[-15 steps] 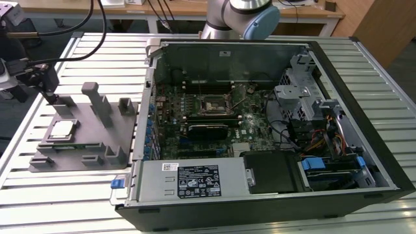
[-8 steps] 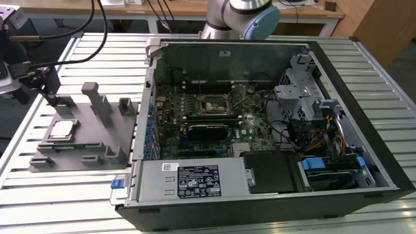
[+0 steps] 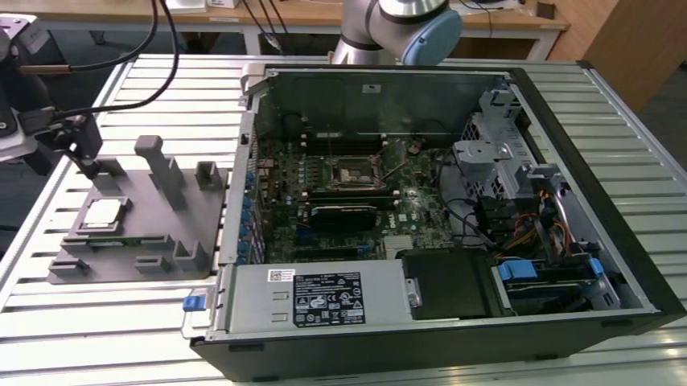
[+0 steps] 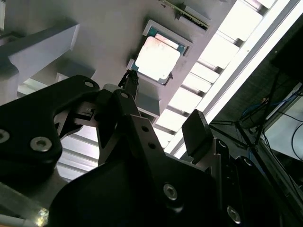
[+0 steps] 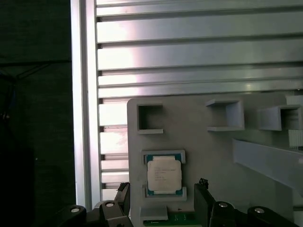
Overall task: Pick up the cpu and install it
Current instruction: 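Pick up the cpu and move it towards the insertion slot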
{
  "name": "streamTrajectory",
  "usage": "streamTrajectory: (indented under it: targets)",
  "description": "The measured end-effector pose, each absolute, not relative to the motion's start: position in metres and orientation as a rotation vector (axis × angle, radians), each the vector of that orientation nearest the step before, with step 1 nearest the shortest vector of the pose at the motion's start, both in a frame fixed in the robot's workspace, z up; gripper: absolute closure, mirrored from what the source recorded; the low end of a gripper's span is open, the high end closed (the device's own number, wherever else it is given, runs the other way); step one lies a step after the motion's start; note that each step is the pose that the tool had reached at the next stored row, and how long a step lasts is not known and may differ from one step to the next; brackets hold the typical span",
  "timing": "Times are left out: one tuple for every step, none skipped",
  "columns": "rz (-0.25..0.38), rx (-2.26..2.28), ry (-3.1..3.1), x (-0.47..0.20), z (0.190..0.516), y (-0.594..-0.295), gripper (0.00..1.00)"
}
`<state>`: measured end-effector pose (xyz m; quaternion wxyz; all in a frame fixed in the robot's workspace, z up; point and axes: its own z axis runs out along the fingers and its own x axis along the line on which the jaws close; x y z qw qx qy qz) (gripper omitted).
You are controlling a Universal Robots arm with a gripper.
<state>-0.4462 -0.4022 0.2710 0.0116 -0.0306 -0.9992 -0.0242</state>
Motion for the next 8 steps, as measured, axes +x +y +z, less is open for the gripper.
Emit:
streamTrajectory:
  targets:
    - [-0.076,-0.095,-3.116,-0.446,0.27,-0.402,0.35]
    - [-0.076,-0.095,-3.116,-0.446,0.268,-0.402,0.35]
    - [-0.076,-0.095,-3.116,-0.446,0.267,-0.402,0.35]
    - [-0.075,-0.095,-3.116,-0.446,0.265,-0.402,0.35]
    - [-0.075,-0.095,-3.116,-0.446,0.263,-0.402,0.35]
    - [-0.076,-0.095,-3.116,-0.446,0.261,-0.402,0.35]
    - [-0.076,-0.095,-3.116,-0.446,0.259,-0.402,0.35]
    - [-0.076,-0.09,-3.116,-0.446,0.257,-0.403,0.35]
